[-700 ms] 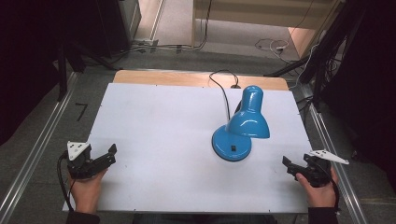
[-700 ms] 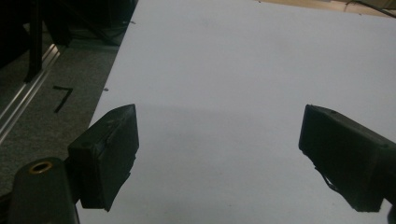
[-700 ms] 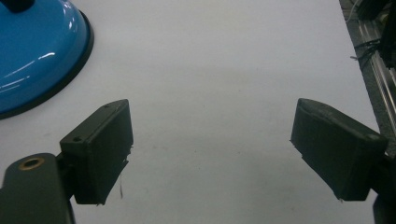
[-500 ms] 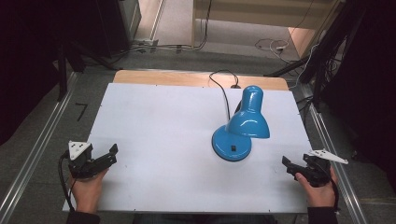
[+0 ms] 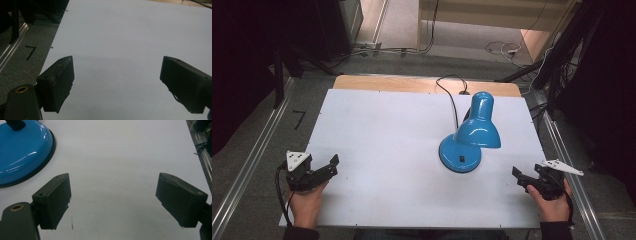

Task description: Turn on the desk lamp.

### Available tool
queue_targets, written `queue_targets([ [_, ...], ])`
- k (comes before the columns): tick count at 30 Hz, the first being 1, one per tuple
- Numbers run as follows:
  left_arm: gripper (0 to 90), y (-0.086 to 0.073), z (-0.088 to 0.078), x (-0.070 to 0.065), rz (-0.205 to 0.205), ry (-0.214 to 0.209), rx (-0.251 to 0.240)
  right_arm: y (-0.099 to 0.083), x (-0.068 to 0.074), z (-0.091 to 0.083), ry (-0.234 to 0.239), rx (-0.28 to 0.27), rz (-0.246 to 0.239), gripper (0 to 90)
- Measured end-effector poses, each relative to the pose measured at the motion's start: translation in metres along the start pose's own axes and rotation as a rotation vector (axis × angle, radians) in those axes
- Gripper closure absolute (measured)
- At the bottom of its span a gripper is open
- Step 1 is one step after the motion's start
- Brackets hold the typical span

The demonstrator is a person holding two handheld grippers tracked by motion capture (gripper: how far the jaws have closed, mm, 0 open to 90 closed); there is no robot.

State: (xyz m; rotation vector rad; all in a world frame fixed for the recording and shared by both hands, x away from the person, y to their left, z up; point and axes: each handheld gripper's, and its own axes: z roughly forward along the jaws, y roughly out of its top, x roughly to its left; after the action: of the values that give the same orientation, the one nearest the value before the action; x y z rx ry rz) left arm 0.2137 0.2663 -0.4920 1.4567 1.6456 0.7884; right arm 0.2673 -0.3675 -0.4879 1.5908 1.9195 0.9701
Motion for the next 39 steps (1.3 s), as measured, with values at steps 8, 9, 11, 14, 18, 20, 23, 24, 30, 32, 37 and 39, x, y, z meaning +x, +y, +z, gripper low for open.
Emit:
queue_targets([
  [8,12.6,0.000,0.000,-0.001,0.001,-0.001,0.001,0.003,0.009,0.002,0.016,0.000,-0.014,11.5],
  [9,12.5,0.000,0.000,-0.001,0.003,-0.002,0.000,0.003,0.011,0.002,0.015,0.000,-0.015,11.5],
  [11,12.6,0.000,0.000,-0.001,0.003,-0.002,-0.001,0.004,0.013,0.003,0.021,0.000,-0.021,11.5],
  [14,12.6,0.000,0.000,-0.001,0.002,-0.002,0.001,0.005,0.016,0.003,0.025,-0.005,-0.027,11.6],
  [18,12.6,0.000,0.000,-0.001,0.003,-0.001,0.002,0.005,0.017,0.002,0.024,-0.004,-0.024,11.8],
  [20,12.6,0.000,0.001,-0.001,0.004,-0.001,0.002,0.005,0.017,0.002,0.027,-0.004,-0.024,11.9],
  [23,12.6,0.000,0.001,-0.001,0.003,-0.001,0.001,0.005,0.018,0.003,0.036,-0.007,-0.033,12.0],
  [24,12.6,0.000,0.001,-0.001,0.003,-0.002,0.001,0.005,0.019,0.002,0.035,-0.006,-0.035,12.0],
  [30,12.6,0.000,0.000,-0.001,0.002,-0.002,-0.001,0.006,0.022,0.002,0.043,-0.011,-0.048,12.1],
  [32,12.6,0.000,0.000,-0.001,0.002,-0.003,-0.003,0.006,0.024,0.003,0.053,-0.006,-0.053,12.1],
  [37,12.6,0.000,0.000,-0.001,0.002,-0.003,-0.002,0.006,0.025,0.004,0.058,-0.003,-0.056,12.1],
  [39,12.6,0.000,0.001,-0.001,0.003,-0.002,-0.001,0.007,0.026,0.004,0.057,-0.005,-0.059,12.1],
])
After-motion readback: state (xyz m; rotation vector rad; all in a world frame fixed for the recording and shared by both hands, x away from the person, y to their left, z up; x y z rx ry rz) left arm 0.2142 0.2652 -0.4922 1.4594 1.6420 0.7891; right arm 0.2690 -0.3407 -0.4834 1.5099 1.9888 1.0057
